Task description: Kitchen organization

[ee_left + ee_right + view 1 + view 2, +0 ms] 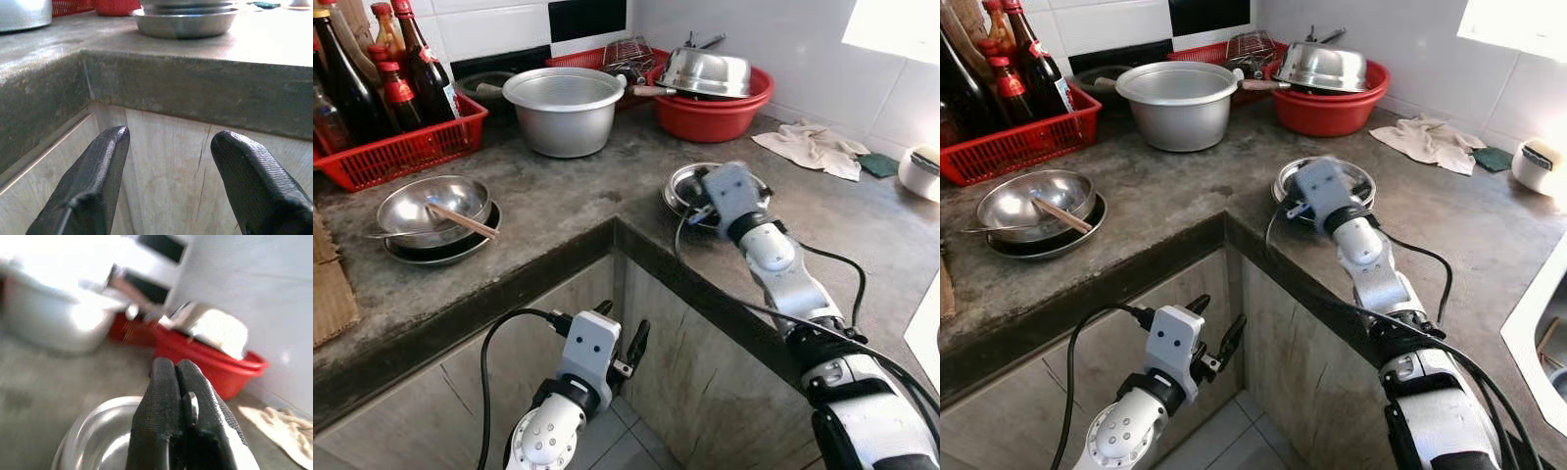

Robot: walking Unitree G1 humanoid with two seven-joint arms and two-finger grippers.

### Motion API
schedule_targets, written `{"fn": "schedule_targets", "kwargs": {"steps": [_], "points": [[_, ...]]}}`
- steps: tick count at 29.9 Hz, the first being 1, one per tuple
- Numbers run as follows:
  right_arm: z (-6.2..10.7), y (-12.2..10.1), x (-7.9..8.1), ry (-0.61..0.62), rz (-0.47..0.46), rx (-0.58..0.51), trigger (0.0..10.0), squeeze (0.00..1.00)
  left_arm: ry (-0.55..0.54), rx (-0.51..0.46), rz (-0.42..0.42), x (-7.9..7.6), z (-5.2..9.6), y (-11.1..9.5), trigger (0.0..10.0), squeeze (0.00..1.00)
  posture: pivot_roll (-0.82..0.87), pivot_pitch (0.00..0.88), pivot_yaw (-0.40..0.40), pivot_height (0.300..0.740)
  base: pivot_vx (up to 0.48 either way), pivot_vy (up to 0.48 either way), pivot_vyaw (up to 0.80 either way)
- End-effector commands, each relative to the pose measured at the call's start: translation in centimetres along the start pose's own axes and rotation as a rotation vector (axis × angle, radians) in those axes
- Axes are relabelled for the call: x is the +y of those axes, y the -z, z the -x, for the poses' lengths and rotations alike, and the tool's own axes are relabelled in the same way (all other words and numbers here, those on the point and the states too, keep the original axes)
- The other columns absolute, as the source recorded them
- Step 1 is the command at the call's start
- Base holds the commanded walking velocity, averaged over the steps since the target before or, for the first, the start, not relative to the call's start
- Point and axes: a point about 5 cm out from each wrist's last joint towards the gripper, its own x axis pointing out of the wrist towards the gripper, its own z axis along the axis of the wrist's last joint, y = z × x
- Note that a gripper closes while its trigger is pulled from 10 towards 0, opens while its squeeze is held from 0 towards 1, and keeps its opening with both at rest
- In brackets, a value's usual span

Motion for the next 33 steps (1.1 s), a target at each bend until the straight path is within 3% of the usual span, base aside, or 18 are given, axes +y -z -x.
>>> {"fn": "schedule_targets", "kwargs": {"steps": [1,5,9,12,17,21,24,33], "points": [[0.3,-1.4,-1.0,0.089,-0.094,-0.059,0.0,0.0,-0.003,0.003,-0.004,0.0,-0.2,0.1,10.0,0.0,0.15,0.038,-0.066,0.74,0.0,0.0,0.0],[1.2,-2.7,-1.0,0.135,-0.205,-0.119,0.0,0.0,-0.006,0.001,-0.006,0.1,-0.3,0.1,10.0,0.0,0.15,0.028,-0.061,0.74,0.0,0.0,0.0],[2.2,-3.8,-0.5,0.135,-0.235,-0.16,0.0,0.0,-0.008,-0.003,-0.007,0.1,-0.4,0.1,10.0,0.0,0.14,0.018,-0.059,0.74,0.0,0.0,0.0],[4.7,-4.9,0.1,0.143,-0.247,-0.199,0.0,0.0,-0.015,-0.019,-0.007,0.1,-0.5,0.0,10.0,0.0,0.14,0.0,-0.051,0.74,0.0,0.0,0.0],[6.8,-5.2,0.3,0.167,-0.262,-0.188,0.0,0.0,-0.016,-0.035,-0.005,0.2,-0.7,-0.3,10.0,0.0,0.14,0.0,-0.046,0.74,0.0,0.0,0.0],[9.3,-4.6,1.4,0.167,-0.254,-0.138,0.0,0.0,-0.022,-0.049,0.0,0.7,-0.9,-0.4,10.0,0.0,0.13,0.0,-0.038,0.74,0.0,0.0,0.0],[10.1,-4.2,1.8,0.175,-0.26,-0.096,0.0,0.0,-0.025,-0.052,0.006,0.8,-1.0,-0.4,10.0,0.0,0.12,0.0,-0.032,0.74,0.0,0.0,-0.34],[10.9,-4.0,1.5,0.223,-0.233,-0.052,0.0,0.0,-0.011,-0.057,0.019,0.8,-1.5,-0.5,10.0,0.0,0.1,0.0,-0.02,0.74,0.0,0.453,-0.8]]}}
